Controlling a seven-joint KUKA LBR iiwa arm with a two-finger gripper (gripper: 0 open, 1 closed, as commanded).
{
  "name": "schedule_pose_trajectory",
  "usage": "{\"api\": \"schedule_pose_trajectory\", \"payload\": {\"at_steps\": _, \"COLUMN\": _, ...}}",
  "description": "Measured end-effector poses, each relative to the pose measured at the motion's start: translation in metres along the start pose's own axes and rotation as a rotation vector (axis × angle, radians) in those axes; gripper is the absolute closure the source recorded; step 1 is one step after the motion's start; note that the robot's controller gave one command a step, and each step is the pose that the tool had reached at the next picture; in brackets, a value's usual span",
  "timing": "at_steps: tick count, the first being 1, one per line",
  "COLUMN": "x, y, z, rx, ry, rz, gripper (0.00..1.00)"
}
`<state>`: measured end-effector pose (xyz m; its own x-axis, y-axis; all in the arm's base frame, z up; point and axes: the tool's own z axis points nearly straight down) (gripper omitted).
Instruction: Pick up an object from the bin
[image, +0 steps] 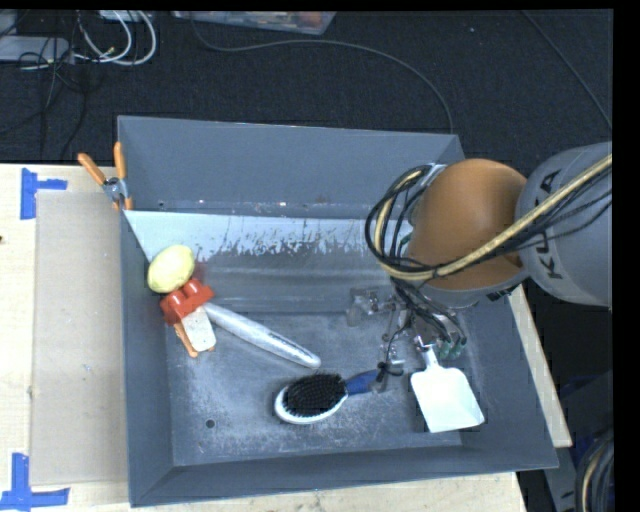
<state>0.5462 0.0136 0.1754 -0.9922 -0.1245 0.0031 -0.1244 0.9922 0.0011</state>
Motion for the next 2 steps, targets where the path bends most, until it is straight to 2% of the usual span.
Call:
{"api": "schedule_pose_trajectory", "payload": {"at_steps": 1, "x": 0.026, "y": -0.004, "z": 0.017, "rx": -0.001, "ry": 0.003, "rz": -0.333, "gripper": 0.00}}
{"api": "schedule_pose_trajectory", "payload": {"at_steps": 2, "x": 0.015, "y": 0.009, "z": 0.057, "rx": -0.002, "ry": 0.004, "rz": -0.382, "gripper": 0.00}}
